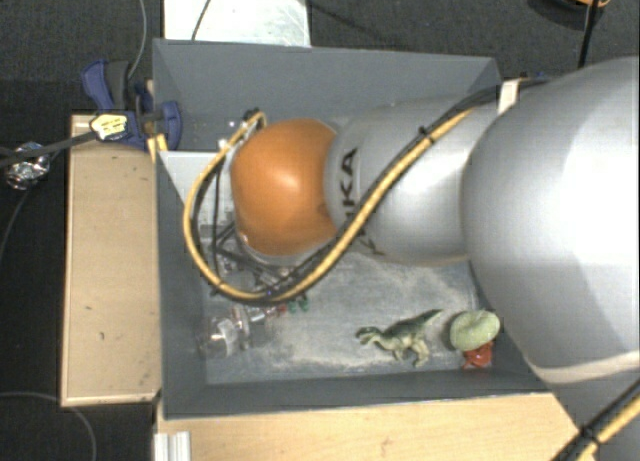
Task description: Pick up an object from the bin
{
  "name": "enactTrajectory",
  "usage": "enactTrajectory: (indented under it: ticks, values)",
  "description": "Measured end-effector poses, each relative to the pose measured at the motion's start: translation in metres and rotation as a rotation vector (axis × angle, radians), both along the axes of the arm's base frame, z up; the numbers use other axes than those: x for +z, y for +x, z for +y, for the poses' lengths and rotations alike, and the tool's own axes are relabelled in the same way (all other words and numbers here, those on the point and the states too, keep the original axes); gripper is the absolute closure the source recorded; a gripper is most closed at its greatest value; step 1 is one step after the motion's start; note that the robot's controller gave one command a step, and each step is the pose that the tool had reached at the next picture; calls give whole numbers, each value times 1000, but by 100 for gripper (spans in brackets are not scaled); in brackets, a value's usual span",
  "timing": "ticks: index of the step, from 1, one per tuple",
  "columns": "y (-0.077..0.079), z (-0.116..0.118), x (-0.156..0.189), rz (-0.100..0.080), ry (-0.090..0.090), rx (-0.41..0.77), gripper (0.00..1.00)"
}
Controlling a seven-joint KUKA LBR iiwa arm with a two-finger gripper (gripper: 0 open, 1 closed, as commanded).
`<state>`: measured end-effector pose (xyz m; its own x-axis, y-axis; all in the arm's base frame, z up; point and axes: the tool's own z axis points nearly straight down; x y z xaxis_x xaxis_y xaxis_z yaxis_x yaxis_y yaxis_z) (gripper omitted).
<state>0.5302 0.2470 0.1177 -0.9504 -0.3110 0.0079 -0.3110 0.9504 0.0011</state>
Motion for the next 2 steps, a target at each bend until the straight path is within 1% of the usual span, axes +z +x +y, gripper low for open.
enactTrajectory:
  ticks: [1,2]
  values:
    - [16,-6,11,-14,4,93,0]
    - [-3,-5,0,-10,1,-164,0]
